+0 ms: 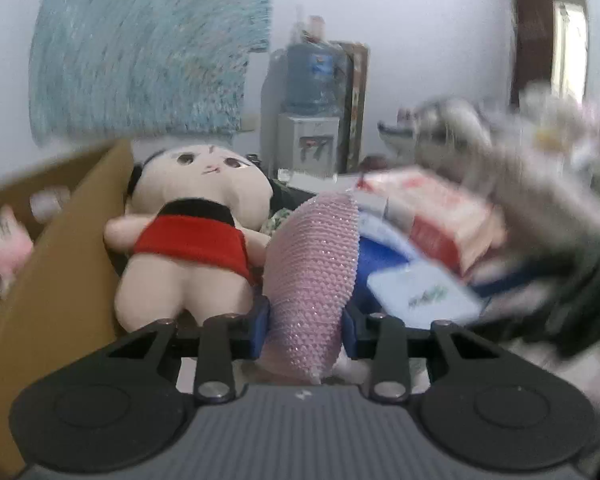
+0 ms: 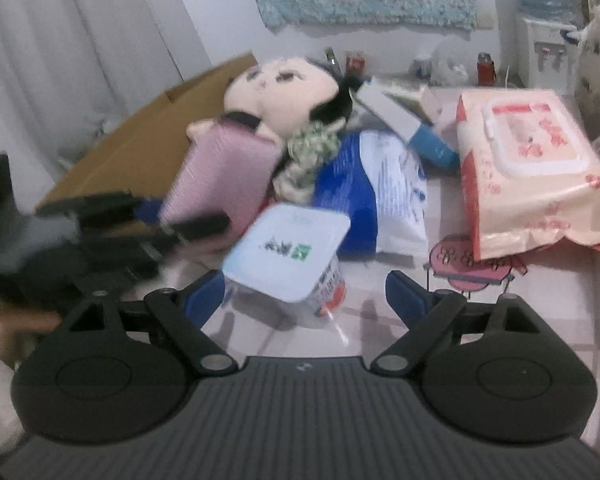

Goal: Organize soft objects
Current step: 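Grasp the pink knitted pad with the left gripper while the right gripper grasps the white yogurt cup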

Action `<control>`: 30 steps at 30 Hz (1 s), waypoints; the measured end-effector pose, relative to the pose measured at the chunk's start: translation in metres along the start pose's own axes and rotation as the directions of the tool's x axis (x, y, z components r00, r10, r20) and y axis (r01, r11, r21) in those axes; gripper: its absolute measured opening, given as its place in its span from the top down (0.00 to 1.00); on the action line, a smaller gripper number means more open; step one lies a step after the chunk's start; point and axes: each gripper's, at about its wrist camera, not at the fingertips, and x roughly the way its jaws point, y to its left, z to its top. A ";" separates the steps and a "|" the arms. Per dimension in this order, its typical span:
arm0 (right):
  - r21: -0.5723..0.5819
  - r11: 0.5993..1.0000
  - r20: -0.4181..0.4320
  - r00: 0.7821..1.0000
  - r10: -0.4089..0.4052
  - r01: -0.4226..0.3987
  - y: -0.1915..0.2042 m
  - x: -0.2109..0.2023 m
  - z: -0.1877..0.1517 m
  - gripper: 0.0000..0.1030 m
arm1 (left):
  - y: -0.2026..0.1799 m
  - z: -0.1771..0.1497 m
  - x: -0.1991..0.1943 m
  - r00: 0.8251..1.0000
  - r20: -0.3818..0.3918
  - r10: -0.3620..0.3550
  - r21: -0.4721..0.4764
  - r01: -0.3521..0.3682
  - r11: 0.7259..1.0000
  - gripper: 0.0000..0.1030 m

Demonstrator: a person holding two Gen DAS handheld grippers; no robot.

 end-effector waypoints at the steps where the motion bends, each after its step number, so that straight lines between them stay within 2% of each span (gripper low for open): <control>1: -0.020 1.000 -0.014 1.000 -0.009 0.008 0.003 0.005 -0.002 0.15 | 0.008 0.001 -0.002 1.000 0.006 -0.024 -0.056 0.025 0.998 0.67; 3: -0.087 0.994 -0.044 0.996 -0.074 0.070 0.015 0.016 -0.007 0.17 | 0.017 0.002 -0.005 0.999 0.014 -0.036 -0.101 0.037 0.994 0.68; 5: -0.126 0.980 -0.027 0.987 -0.158 0.154 0.024 0.026 -0.010 0.22 | 0.016 0.001 -0.007 1.000 0.022 -0.021 -0.087 0.022 0.996 0.68; 7: -0.091 0.982 -0.026 0.985 -0.171 0.168 0.022 0.032 -0.011 0.34 | 0.015 0.000 -0.007 0.999 0.030 -0.018 -0.094 0.021 0.995 0.68; 9: -0.006 0.989 -0.009 0.988 -0.151 0.151 0.014 0.034 -0.010 0.37 | 0.013 -0.001 -0.006 0.999 0.025 -0.024 -0.083 0.026 0.996 0.68; 10: 0.008 0.989 0.004 0.989 -0.146 0.146 0.014 0.035 -0.009 0.48 | 0.011 -0.001 -0.006 0.999 0.028 -0.017 -0.074 0.019 0.997 0.68; 11: 0.011 0.991 0.010 0.991 -0.135 0.135 0.014 0.035 -0.009 0.49 | 0.010 -0.001 -0.006 0.999 0.028 -0.015 -0.068 0.017 0.998 0.68; 15: 0.021 0.990 0.024 0.990 -0.139 0.138 0.012 0.035 -0.011 0.51 | 0.010 -0.002 -0.004 0.999 0.032 -0.019 -0.094 0.022 0.995 0.69; 20: 0.048 0.984 0.031 0.984 -0.175 0.173 0.011 0.029 -0.013 0.52 | 0.005 -0.002 -0.010 0.998 0.059 -0.009 -0.076 0.014 0.997 0.70; 22: 0.077 0.985 0.033 0.987 -0.159 0.156 0.008 0.019 -0.012 0.52 | 0.003 0.000 -0.018 0.996 0.092 -0.009 -0.068 0.015 0.998 0.70; 26: 0.064 0.986 0.104 0.982 -0.158 0.152 0.017 -0.005 -0.005 0.52 | 0.006 0.006 -0.045 0.986 0.164 -0.026 -0.103 0.043 0.994 0.70; 30: 0.037 0.997 0.153 0.986 -0.069 0.064 0.033 -0.023 0.011 0.52 | 0.019 0.025 -0.086 0.966 0.258 -0.018 -0.179 0.066 0.982 0.70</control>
